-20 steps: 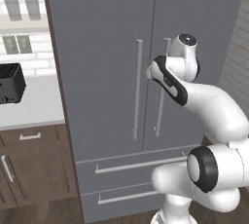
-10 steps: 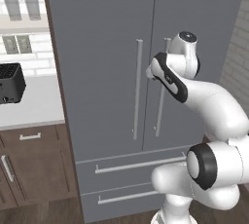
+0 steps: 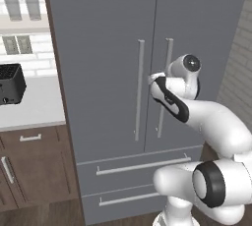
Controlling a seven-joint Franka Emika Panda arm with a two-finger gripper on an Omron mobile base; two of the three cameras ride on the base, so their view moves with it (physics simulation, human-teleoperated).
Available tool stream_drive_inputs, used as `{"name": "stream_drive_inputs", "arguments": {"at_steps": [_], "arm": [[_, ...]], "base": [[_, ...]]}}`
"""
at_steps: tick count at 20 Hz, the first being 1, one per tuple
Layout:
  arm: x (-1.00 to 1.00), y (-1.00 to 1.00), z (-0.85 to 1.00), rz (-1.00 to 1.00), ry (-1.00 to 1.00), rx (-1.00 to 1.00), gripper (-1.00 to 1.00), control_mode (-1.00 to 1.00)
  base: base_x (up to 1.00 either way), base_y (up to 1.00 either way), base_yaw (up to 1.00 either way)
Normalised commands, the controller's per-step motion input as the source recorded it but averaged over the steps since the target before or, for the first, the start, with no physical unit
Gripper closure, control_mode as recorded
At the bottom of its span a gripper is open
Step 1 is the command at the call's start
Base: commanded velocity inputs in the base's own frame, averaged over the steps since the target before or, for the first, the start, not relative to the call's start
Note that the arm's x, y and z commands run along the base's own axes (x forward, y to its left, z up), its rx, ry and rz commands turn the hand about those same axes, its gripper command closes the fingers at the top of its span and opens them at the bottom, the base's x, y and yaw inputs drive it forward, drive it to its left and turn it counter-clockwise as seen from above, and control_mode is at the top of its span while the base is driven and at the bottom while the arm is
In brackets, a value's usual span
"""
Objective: Take the strawberry from the fridge and place it on top of the pancake, located on the dining counter.
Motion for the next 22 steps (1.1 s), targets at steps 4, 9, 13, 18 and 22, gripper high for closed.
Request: {"name": "stream_drive_inputs", "arguments": {"at_steps": [4, 9, 13, 18, 22], "arm": [[0.76, 0.0, -0.11, 0.0, -0.08, 0.0, 1.0, -1.0], [0.59, 0.0, -0.15, 0.03, -0.01, 0.01, 1.0, -1.0], [-0.27, -0.03, -0.08, 0.01, 0.06, 0.0, 1.0, -1.0], [-1.0, -0.25, 0.15, 0.0, 0.04, 0.0, 1.0, -1.0], [-1.0, -0.48, 0.28, 0.0, 0.12, 0.04, 1.0, -1.0]], "base": [[0.0, 0.0, 0.0], [0.0, 0.0, 0.0], [0.0, 0.0, 0.0], [0.0, 0.0, 0.0], [0.0, 0.0, 0.0]]}}
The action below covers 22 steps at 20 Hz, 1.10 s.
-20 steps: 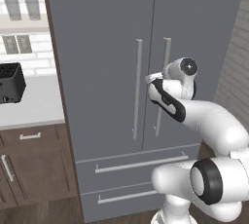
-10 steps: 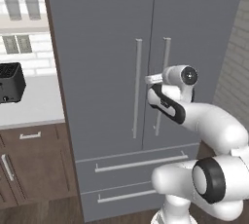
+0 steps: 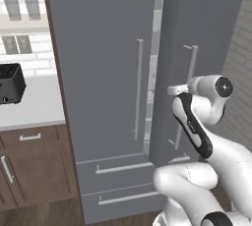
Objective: Take the strawberry from the fridge and place it on top of the pancake, located on the dining counter.
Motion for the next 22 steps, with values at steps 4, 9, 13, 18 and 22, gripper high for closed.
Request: {"name": "stream_drive_inputs", "arguments": {"at_steps": [4, 9, 13, 18, 22], "arm": [[-0.42, -0.35, -0.03, 0.0, 0.27, 0.01, -1.0, -1.0], [-0.44, -0.15, -0.05, 0.0, -0.01, -0.01, -1.0, -1.0], [-0.96, 0.02, 0.22, 0.0, -0.05, -0.01, -1.0, -1.0], [-0.35, 0.73, 0.49, 0.0, 0.01, -0.16, -1.0, -1.0], [0.04, 1.0, 0.37, 0.0, 0.01, -0.3, -1.0, -1.0]], "base": [[0.0, 0.0, 0.0], [0.0, 0.0, 0.0], [0.0, 0.0, 0.0], [0.0, 0.0, 0.0], [0.0, 0.0, 0.0]]}}
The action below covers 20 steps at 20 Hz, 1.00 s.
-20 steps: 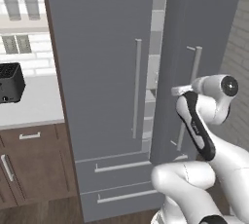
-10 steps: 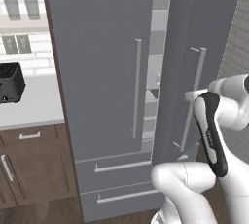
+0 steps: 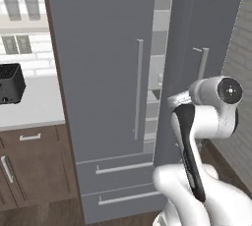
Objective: Take the strawberry from the fridge and place it on top of the pancake, located on the dining counter.
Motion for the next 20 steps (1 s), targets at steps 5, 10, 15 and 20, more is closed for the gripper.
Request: {"name": "stream_drive_inputs", "arguments": {"at_steps": [5, 10, 15, 20], "arm": [[0.3, 0.98, 0.15, 0.0, 0.05, -0.34, -1.0, -1.0], [0.42, 0.64, 0.0, 0.0, 0.05, -0.28, -1.0, -1.0], [0.73, 0.08, -0.01, 0.0, 0.16, -0.17, -1.0, -1.0], [0.84, -0.06, -0.17, 0.0, 0.19, -0.15, -1.0, -1.0]], "base": [[0.0, 0.0, 0.0], [0.0, 0.0, 0.0], [0.0, 0.0, 0.0], [0.0, 0.0, 0.0]]}}
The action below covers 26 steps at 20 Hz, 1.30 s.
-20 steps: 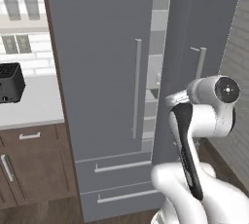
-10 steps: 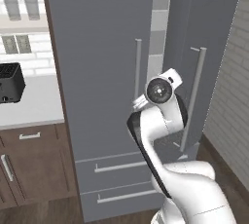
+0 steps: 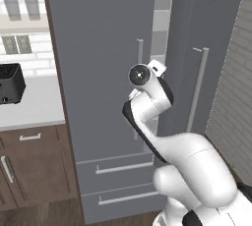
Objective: Take the strawberry from the fridge and place it on top of the pancake, located on the dining counter.
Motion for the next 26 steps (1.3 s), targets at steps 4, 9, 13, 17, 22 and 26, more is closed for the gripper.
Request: {"name": "stream_drive_inputs", "arguments": {"at_steps": [4, 9, 13, 17, 22, 26], "arm": [[0.72, -0.18, -0.31, 0.01, 0.14, -0.15, -1.0, -1.0], [0.51, -0.35, -0.39, 0.01, 0.11, -0.14, -1.0, -1.0], [0.07, -0.51, -0.37, 0.0, 0.08, -0.12, -1.0, -1.0], [-0.13, -0.54, -0.21, 0.0, 0.01, -0.11, -1.0, -1.0], [-0.55, -0.67, -0.01, -0.02, 0.01, -0.03, -1.0, -1.0], [-0.88, -0.88, 0.0, -0.07, 0.0, 0.0, -1.0, -1.0]], "base": [[0.0, 0.0, 0.0], [0.0, 0.0, 0.0], [0.0, 0.0, 0.0], [0.0, 0.0, 0.0], [0.0, 0.0, 0.0], [0.0, 0.0, 0.0]]}}
